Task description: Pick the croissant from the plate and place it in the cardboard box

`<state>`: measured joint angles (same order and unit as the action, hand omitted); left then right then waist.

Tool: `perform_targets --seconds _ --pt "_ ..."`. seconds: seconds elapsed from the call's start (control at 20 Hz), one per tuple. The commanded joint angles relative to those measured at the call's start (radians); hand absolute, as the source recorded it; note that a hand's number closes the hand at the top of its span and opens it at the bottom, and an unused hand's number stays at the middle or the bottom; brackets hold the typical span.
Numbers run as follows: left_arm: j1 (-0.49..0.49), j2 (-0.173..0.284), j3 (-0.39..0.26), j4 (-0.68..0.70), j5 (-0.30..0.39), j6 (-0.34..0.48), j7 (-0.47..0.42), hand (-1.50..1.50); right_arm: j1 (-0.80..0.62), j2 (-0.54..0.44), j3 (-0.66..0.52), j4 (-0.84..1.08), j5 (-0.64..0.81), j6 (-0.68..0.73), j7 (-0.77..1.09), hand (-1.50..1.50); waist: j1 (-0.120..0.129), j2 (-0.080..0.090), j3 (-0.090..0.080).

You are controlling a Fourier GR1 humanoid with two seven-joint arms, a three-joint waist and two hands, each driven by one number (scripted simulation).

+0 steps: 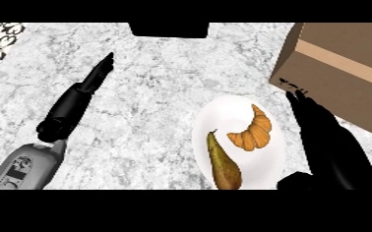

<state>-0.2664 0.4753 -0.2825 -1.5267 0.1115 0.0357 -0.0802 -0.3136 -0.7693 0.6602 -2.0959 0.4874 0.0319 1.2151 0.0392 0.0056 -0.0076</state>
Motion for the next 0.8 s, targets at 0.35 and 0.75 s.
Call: perform_targets --seconds 0.35,0.75 --pt "-0.006 -0.005 0.027 0.023 -0.008 -0.007 -0.007 0.0 -0.127 0.302 0.057 0.252 0.068 0.141 0.272 -1.5 -0.027 -0.006 0.003" --pt "0.032 0.026 0.076 0.038 0.011 -0.042 -0.039 0.0 -0.216 0.472 0.033 0.42 0.211 0.195 0.272 -1.5 -0.027 -0.007 0.004"
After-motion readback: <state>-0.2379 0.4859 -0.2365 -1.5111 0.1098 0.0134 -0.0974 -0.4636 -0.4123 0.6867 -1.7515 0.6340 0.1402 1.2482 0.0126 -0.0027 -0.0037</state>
